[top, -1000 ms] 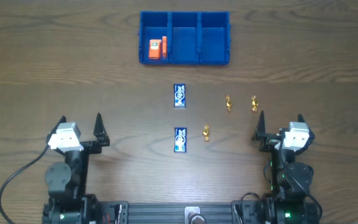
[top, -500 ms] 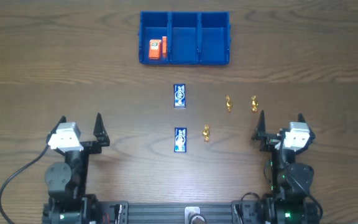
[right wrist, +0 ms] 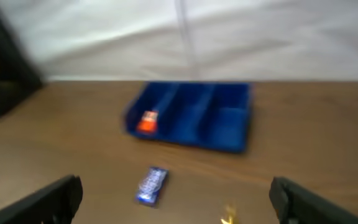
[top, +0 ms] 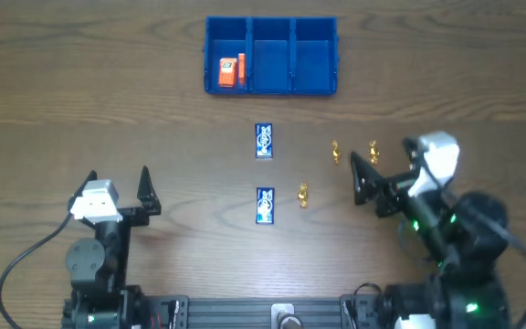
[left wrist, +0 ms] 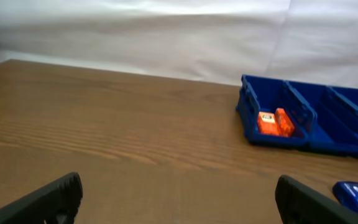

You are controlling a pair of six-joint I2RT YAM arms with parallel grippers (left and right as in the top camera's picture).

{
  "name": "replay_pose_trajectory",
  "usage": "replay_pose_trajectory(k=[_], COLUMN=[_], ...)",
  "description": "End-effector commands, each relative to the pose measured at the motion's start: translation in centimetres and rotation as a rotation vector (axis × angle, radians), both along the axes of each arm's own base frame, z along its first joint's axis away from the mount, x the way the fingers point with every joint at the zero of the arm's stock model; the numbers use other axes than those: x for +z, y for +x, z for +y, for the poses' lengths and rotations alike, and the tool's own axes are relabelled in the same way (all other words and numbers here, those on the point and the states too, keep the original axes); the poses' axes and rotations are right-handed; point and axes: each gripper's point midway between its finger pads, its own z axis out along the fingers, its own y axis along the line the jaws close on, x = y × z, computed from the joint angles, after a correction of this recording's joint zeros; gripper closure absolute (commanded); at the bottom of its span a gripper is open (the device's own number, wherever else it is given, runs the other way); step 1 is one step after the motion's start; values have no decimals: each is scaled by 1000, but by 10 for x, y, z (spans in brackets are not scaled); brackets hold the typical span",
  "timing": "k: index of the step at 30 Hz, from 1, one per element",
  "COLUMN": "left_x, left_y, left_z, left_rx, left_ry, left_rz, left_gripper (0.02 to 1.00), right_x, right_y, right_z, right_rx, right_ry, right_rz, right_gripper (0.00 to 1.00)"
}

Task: Sort Candies Into Trays

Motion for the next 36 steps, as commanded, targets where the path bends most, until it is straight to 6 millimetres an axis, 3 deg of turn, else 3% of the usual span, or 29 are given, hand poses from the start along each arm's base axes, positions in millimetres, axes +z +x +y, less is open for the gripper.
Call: replay_pose_trajectory(k=[1, 4, 6, 9, 14, 18, 22, 36], left_x=[-16, -16, -16, -16, -16, -16, -16, -16], left_y=[-1, -1, -1, -1, -1, -1, -1, -1], left_z=[-2, -2, -2, -2, -2, -2, -2, -2], left_rx=[-13, -13, -13, -13, -13, -13, -13, -13], left_ry=[11, 11, 11, 11, 11, 11, 11, 11], left_rz=[51, 51, 51, 51, 51, 51, 50, 50], left_gripper=[20, 20, 20, 20, 20, 20, 20, 20], right_x=[25, 13, -10, -66, -142, -182, -211, -278], right_y=[-8, -9, -10, -11, -29, -33, -31, -21], right_z=[46, 70, 83, 100, 138, 150, 172, 176], right_rx=[206, 239, 239, 151, 93, -8, -4, -73], right_ry=[61, 86, 35, -123, -347, -444, -464, -515], right_rz=[233, 485, 636, 851, 1069, 1132, 1144, 1208], right_gripper=[3, 3, 3, 3, 3, 3, 3, 1])
